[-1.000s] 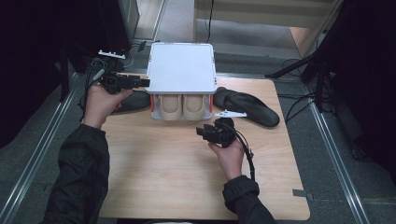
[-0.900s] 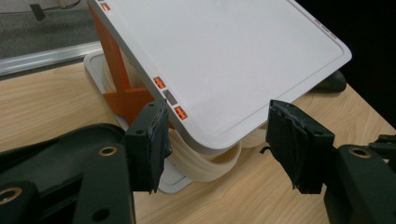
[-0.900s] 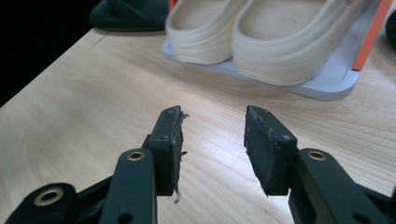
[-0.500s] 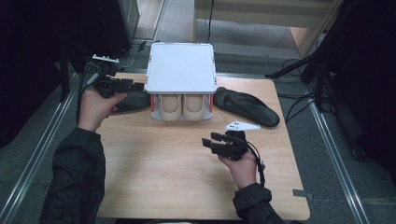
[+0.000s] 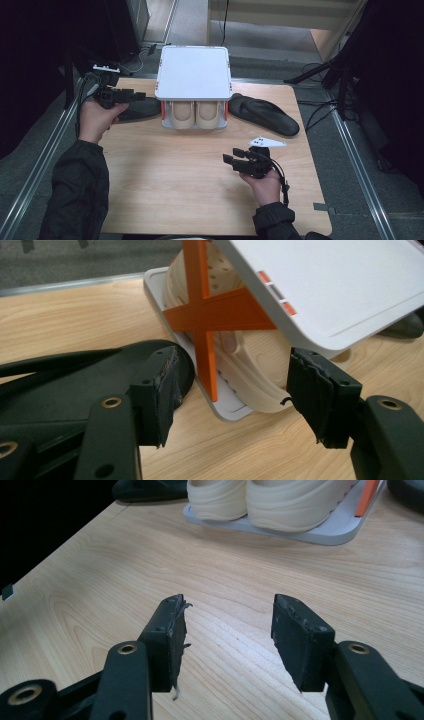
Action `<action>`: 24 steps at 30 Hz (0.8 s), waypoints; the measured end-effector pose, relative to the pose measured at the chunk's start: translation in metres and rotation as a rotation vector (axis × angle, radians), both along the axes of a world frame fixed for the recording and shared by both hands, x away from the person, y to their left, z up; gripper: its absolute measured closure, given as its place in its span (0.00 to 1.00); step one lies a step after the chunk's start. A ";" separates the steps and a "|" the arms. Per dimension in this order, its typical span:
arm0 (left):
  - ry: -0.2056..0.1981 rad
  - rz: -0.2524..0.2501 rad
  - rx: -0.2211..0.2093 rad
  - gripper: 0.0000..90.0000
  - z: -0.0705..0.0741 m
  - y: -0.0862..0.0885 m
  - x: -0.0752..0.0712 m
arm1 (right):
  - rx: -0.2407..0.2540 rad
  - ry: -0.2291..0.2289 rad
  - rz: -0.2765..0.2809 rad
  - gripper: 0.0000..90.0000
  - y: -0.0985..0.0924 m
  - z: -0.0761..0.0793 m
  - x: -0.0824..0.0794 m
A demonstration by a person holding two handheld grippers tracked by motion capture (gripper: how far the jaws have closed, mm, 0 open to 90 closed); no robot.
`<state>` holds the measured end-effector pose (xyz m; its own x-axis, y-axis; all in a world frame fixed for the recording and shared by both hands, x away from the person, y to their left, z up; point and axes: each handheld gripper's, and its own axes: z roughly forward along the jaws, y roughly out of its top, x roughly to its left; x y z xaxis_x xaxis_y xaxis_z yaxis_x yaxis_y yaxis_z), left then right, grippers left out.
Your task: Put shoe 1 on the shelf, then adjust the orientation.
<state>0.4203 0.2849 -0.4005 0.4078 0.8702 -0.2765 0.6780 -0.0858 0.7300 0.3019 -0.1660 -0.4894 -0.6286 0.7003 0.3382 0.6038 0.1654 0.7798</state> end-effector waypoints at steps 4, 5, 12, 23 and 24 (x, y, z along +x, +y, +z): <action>0.006 0.008 0.009 0.43 -0.007 0.001 0.004 | -0.002 -0.003 -0.007 0.54 -0.002 0.000 -0.001; 0.007 0.009 0.008 0.43 -0.008 0.001 0.004 | -0.006 0.002 -0.008 0.54 -0.002 -0.001 -0.001; 0.006 0.020 0.014 0.43 -0.020 0.001 0.010 | -0.025 0.006 -0.003 0.53 0.000 -0.004 0.000; 0.046 0.047 0.070 0.62 -0.053 0.004 0.028 | -0.027 0.020 0.018 0.53 0.003 -0.008 -0.001; 0.045 0.049 0.089 0.65 -0.057 0.004 0.029 | -0.023 0.027 0.021 0.53 0.004 -0.009 -0.001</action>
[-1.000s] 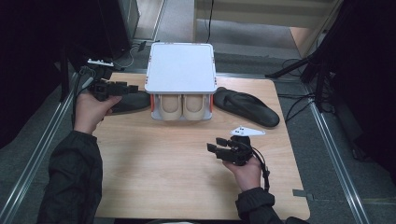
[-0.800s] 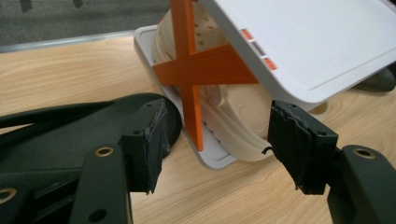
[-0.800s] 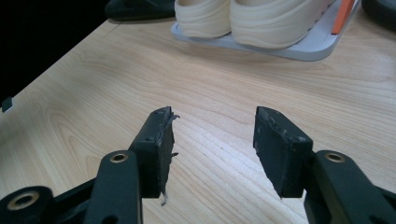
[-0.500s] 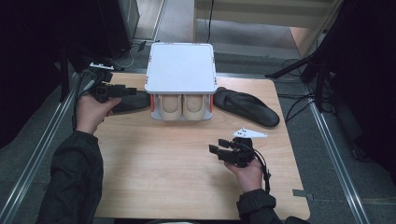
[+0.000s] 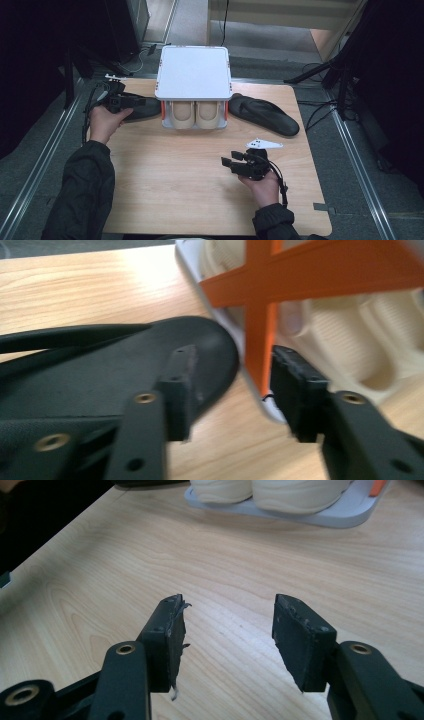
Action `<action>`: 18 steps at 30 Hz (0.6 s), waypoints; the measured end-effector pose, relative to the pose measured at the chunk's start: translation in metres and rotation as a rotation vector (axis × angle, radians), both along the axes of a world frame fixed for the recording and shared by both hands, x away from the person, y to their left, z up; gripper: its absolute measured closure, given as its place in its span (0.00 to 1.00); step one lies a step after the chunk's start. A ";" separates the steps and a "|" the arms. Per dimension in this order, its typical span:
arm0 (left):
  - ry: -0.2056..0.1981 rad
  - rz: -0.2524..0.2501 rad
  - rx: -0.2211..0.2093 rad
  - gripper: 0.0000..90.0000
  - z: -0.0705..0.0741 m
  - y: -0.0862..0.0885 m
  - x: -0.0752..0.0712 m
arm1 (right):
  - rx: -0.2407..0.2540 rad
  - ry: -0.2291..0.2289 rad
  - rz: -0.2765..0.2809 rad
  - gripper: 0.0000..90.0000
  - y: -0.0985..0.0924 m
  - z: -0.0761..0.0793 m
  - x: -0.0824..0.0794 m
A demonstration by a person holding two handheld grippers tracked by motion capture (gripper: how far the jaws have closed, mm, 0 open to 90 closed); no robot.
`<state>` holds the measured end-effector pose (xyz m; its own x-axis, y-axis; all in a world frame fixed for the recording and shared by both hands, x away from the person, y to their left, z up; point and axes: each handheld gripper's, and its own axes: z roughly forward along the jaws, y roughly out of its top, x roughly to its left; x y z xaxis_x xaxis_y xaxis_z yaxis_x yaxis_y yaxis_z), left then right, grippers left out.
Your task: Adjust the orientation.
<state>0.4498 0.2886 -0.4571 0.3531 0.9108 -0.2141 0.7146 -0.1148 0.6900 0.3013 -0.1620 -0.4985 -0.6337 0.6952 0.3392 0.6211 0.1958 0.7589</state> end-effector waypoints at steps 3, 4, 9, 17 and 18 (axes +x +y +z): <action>0.009 0.011 0.010 0.76 -0.010 0.000 0.006 | -0.020 0.001 0.009 0.53 0.002 -0.001 -0.002; 0.014 0.019 0.005 0.79 -0.013 0.001 0.008 | -0.024 0.005 0.005 0.53 0.002 -0.001 -0.003; 0.031 0.056 -0.005 0.96 -0.026 0.008 0.016 | -0.018 0.004 -0.008 0.53 -0.002 -0.003 -0.008; 0.090 0.103 -0.004 1.00 -0.048 0.015 0.026 | -0.021 0.012 -0.019 0.53 -0.003 -0.005 -0.012; 0.098 0.098 -0.003 1.00 -0.050 0.015 0.027 | -0.022 0.011 -0.017 0.53 -0.003 -0.006 -0.012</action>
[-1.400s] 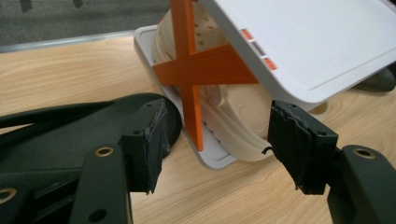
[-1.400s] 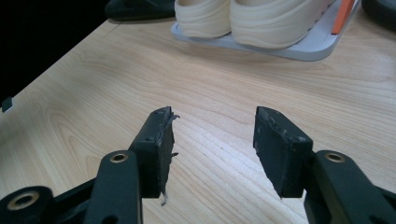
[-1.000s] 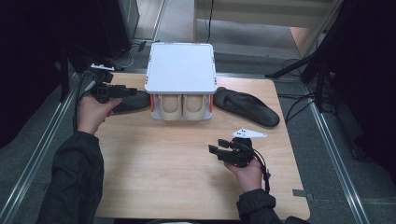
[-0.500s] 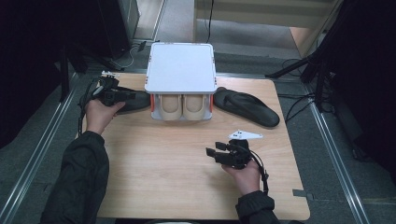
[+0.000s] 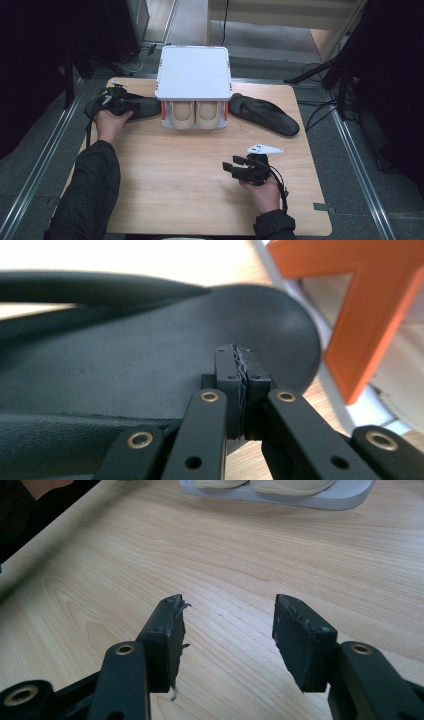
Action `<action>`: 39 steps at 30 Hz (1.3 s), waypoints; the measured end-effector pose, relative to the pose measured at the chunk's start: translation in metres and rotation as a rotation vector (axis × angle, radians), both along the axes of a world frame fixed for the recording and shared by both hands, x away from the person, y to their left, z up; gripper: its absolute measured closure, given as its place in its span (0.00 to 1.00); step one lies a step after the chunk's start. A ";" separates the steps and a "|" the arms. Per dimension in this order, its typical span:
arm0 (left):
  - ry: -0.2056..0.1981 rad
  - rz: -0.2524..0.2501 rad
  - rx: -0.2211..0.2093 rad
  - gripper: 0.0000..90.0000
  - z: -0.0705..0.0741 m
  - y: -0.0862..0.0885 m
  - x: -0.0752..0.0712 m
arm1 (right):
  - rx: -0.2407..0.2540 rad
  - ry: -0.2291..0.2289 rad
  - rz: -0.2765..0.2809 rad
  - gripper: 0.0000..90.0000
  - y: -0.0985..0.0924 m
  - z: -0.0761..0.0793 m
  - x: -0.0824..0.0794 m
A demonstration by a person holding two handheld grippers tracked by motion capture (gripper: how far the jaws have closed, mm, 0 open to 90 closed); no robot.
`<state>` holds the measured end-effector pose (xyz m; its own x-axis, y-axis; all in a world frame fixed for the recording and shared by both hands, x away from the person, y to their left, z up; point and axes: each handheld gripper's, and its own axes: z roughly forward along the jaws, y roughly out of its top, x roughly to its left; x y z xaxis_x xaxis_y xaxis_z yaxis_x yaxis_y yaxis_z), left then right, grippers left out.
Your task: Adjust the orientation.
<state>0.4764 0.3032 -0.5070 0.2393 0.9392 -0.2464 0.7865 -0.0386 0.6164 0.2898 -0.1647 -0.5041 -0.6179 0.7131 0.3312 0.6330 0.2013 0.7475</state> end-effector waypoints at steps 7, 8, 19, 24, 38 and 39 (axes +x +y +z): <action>-0.004 -0.003 0.013 0.99 -0.001 -0.002 -0.005 | -0.006 -0.001 -0.005 0.52 -0.002 0.000 0.001; -0.007 0.000 0.014 0.99 -0.001 -0.003 -0.006 | -0.005 -0.004 -0.006 0.52 -0.002 0.000 0.001; 0.019 -0.010 0.012 0.99 0.000 0.003 -0.025 | -0.004 -0.014 -0.004 0.52 -0.005 0.003 0.005; 0.031 -0.018 0.013 0.97 0.001 0.004 -0.039 | 0.000 -0.018 0.000 0.52 -0.005 0.004 0.007; 0.039 -0.023 -0.021 0.91 0.003 0.012 -0.069 | -0.001 -0.019 0.043 0.52 0.009 0.003 0.014; 0.038 -0.022 -0.019 0.89 0.004 0.013 -0.070 | 0.002 -0.017 0.045 0.52 0.009 0.003 0.015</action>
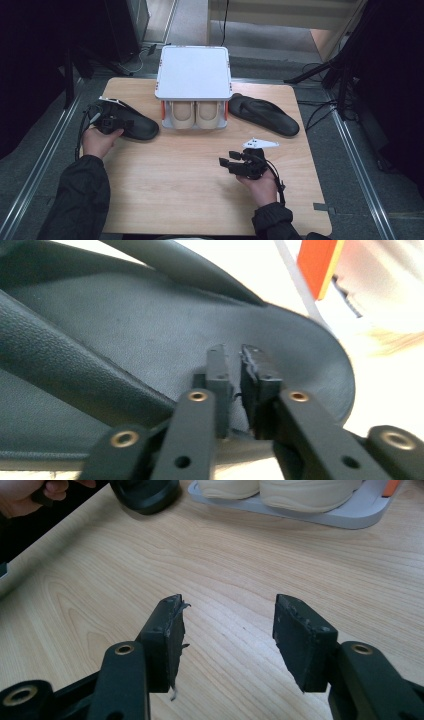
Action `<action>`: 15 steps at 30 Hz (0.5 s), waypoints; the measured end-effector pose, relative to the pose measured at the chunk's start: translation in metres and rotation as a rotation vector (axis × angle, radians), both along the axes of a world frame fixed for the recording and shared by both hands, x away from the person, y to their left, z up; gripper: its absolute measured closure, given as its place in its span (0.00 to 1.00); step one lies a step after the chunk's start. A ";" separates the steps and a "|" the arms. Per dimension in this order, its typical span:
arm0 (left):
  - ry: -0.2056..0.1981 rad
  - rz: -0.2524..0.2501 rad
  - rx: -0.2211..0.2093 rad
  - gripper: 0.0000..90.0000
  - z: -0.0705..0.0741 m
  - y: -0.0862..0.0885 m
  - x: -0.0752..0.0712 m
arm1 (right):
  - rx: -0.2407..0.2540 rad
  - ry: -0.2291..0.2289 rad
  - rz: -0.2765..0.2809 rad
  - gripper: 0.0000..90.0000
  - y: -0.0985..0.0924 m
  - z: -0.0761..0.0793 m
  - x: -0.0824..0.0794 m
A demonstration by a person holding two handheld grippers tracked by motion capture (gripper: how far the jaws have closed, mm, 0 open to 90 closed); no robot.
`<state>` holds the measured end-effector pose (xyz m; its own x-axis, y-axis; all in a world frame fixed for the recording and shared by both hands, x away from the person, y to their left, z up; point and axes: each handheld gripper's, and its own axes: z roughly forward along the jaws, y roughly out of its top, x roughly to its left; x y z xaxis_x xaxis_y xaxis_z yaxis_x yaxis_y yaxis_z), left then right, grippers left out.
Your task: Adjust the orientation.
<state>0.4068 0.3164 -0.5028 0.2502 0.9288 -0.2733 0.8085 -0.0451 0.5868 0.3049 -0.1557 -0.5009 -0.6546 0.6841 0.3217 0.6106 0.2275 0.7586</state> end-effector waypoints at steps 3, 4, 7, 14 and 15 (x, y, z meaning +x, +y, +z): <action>-0.014 0.019 -0.004 0.80 0.007 0.002 -0.002 | 0.002 0.005 0.003 0.52 0.002 0.000 0.001; -0.030 0.027 -0.015 0.76 0.011 0.004 -0.004 | -0.005 0.010 0.009 0.52 0.003 0.000 0.002; -0.038 0.036 -0.028 0.64 0.021 0.007 -0.008 | -0.012 0.004 0.013 0.52 0.005 0.000 0.003; -0.070 0.084 -0.003 0.48 0.036 0.017 -0.018 | -0.015 0.007 0.017 0.52 0.005 0.001 0.003; -0.076 0.091 -0.006 0.47 0.036 0.019 -0.019 | -0.015 0.007 0.018 0.52 0.005 0.001 0.004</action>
